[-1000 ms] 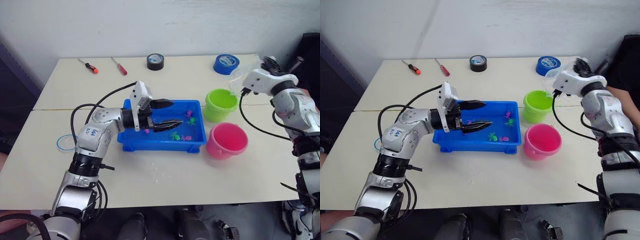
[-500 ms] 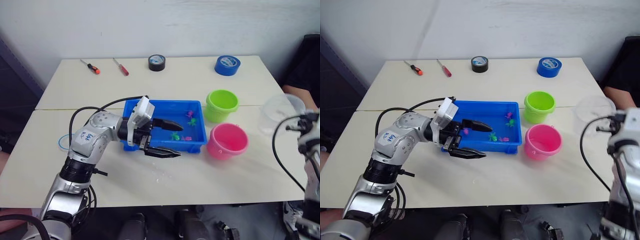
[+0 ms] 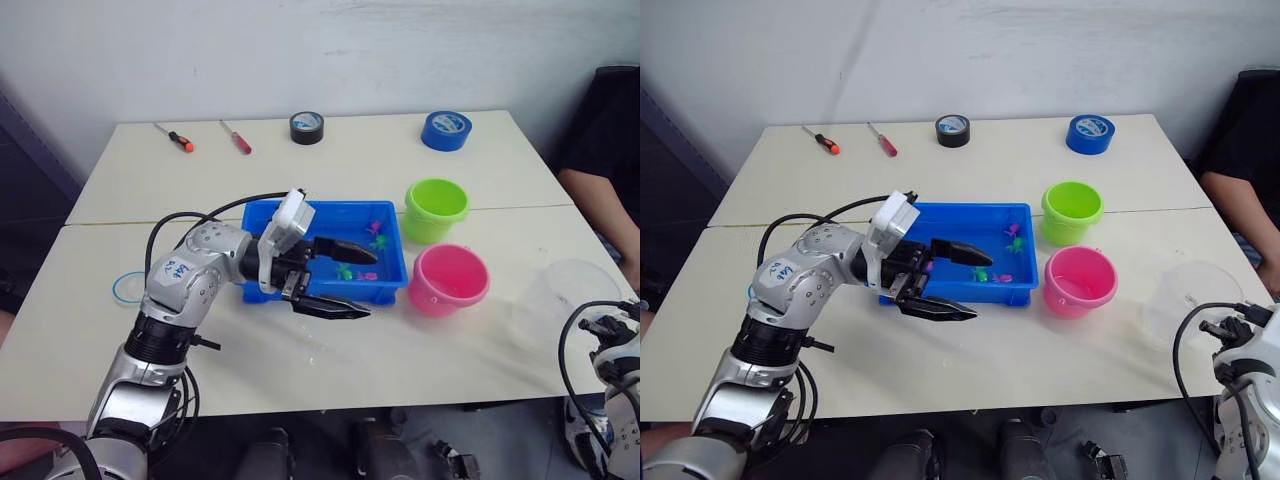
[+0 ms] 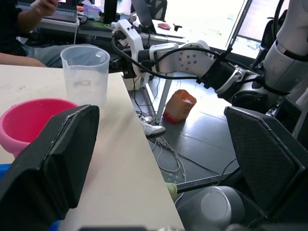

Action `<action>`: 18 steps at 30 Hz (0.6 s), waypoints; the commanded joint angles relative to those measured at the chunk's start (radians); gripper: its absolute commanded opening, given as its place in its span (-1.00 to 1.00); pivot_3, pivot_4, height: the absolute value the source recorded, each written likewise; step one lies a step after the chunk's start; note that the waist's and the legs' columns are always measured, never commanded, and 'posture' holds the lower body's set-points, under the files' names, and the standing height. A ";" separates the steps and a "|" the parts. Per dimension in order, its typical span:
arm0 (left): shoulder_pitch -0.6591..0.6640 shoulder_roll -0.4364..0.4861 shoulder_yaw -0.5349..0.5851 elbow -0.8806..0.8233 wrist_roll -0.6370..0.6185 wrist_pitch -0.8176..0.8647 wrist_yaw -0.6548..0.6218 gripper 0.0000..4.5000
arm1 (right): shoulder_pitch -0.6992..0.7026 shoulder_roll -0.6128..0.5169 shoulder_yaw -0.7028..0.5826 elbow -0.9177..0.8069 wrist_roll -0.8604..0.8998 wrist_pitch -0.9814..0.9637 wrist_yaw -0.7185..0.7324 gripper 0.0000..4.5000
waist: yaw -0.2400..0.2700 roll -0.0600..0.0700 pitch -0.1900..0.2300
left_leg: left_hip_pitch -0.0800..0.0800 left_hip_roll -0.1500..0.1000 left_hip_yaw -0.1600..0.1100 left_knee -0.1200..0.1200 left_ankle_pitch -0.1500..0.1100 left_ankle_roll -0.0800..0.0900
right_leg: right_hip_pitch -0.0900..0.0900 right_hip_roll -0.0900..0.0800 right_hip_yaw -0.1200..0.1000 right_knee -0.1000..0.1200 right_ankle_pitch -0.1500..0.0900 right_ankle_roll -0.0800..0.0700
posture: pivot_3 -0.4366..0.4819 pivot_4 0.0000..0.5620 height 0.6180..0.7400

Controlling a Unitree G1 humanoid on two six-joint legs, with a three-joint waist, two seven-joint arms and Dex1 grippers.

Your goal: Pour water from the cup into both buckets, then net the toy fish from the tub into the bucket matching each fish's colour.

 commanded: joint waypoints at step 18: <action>-0.060 -0.024 0.021 0.026 -0.022 0.033 0.023 1.00 | 0.234 -0.081 -0.087 -0.323 0.096 0.114 -0.001 0.98 | 0.002 0.001 -0.001 | 0.000 -0.001 0.000 0.000 0.000 0.000 | 0.000 -0.001 0.000 -0.001 0.000 0.000 | -0.05 -0.47 0.94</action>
